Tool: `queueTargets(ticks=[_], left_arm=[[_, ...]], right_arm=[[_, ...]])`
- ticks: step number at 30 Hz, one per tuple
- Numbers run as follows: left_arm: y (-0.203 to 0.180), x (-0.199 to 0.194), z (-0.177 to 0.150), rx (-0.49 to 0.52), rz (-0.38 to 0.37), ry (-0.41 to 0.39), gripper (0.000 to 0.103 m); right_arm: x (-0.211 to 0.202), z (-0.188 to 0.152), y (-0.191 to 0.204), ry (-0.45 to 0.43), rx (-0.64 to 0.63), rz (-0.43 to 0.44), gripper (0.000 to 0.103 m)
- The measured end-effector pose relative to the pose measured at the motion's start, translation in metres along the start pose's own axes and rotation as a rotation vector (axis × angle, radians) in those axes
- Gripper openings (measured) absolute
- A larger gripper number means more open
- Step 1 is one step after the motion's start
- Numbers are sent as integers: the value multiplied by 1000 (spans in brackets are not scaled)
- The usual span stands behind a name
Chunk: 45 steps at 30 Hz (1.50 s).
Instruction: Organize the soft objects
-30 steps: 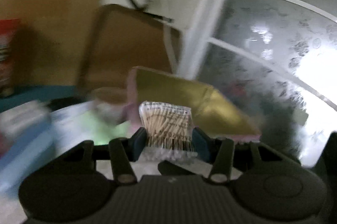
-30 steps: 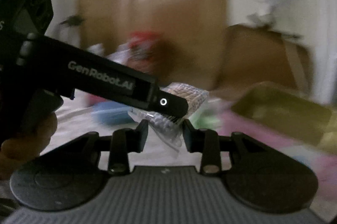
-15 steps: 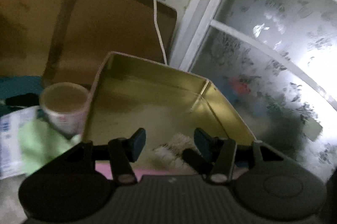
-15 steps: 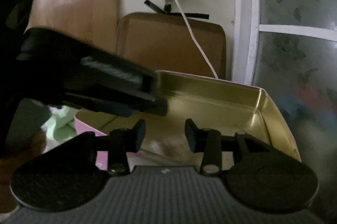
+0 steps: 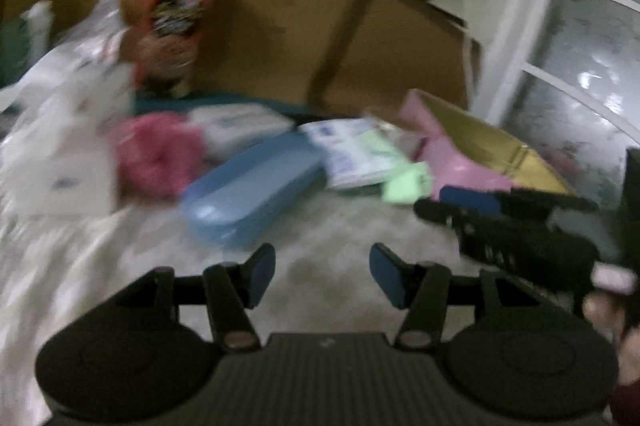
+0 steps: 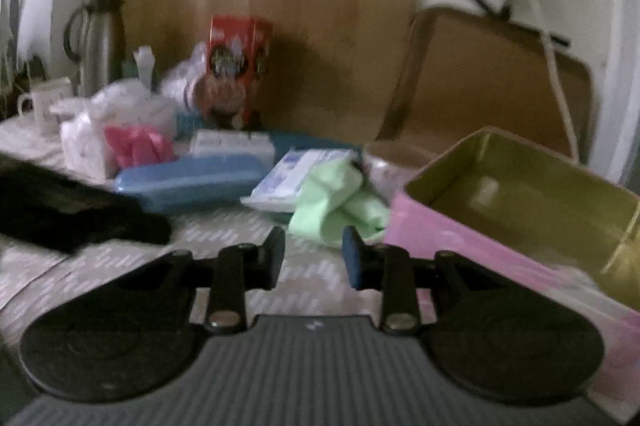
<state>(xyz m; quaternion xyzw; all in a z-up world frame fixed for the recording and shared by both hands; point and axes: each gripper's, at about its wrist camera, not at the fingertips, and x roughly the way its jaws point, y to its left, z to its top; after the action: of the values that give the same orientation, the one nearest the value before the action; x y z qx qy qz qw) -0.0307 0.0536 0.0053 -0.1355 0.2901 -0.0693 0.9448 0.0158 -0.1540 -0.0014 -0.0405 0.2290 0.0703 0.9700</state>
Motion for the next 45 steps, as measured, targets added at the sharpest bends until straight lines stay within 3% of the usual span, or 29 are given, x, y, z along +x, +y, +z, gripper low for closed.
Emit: queueTargets(ticks=[4, 5, 6, 9, 12, 19, 22, 23, 25, 29, 33, 37, 41, 45], left_arm=[[18, -15, -5, -44, 8, -24, 54], [21, -18, -6, -50, 10, -33, 56], [24, -23, -8, -56, 15, -39, 56], [38, -32, -8, -81, 19, -56, 57], [52, -39, -7, -115, 23, -72, 57], [87, -58, -1, -222, 46, -111, 57], [94, -69, -3, -241, 70, -120, 57], [96, -71, -4, -245, 76, -120, 57], [100, -74, -5, -252, 79, -115, 57], [106, -73, -8, -264, 72, -95, 57], [106, -70, -9, -277, 36, -66, 57], [93, -71, -6, -262, -34, -46, 70], [69, -64, -4, -215, -126, -2, 72], [46, -52, -5, -163, -132, 46, 73]], right_arm=[[29, 0, 10, 56, -26, -65, 33], [34, 1, 8, 64, -28, -73, 15], [36, 1, 6, 62, -28, -77, 4], [34, 0, 11, 58, -25, -51, 4], [20, 3, 31, 52, -35, 25, 4], [-11, 3, 107, 85, -69, 355, 5], [-12, 2, 131, 119, -53, 501, 16], [-15, 1, 137, 114, -60, 532, 31], [-22, -1, 145, 97, -78, 565, 48], [-38, -2, 139, 61, -79, 597, 50], [-48, -4, 115, 30, -22, 540, 55], [-50, -9, 80, 25, 74, 462, 69], [-45, -20, 58, 57, 134, 407, 77], [-34, -28, 59, 114, 101, 392, 82]])
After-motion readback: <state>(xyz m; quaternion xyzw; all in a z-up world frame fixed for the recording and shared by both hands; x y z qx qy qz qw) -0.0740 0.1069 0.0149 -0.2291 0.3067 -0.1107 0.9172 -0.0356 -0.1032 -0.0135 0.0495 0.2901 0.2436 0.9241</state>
